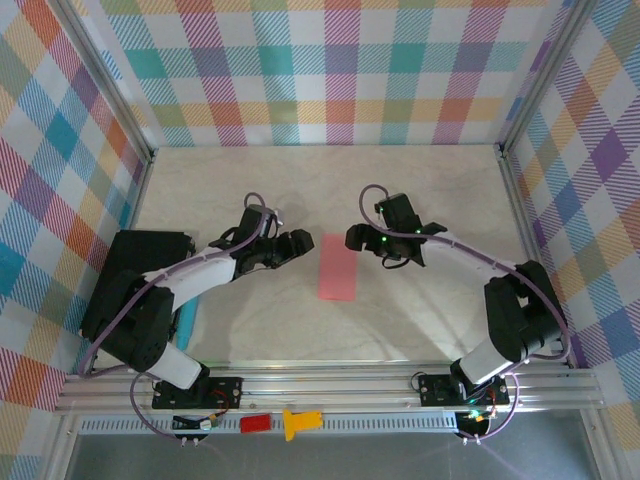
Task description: Fold a paper plane with a square sheet of paper (pick it up from the middle)
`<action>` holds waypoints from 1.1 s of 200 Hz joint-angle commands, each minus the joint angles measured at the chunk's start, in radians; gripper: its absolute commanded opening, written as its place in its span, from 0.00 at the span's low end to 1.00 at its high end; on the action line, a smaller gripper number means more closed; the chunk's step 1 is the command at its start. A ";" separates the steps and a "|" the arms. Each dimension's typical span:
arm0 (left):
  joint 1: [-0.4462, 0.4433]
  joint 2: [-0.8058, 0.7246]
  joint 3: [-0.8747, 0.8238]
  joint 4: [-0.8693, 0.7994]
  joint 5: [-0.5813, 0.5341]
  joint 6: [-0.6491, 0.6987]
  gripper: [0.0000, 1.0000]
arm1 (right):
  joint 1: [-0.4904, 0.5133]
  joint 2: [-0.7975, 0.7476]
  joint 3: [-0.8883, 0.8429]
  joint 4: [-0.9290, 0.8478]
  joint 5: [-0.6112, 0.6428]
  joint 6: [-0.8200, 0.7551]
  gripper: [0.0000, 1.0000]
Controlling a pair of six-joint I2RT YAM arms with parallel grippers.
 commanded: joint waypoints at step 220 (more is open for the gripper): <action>-0.083 0.476 0.395 -0.106 0.112 -0.024 0.75 | -0.056 -0.041 -0.223 0.128 -0.287 0.291 0.72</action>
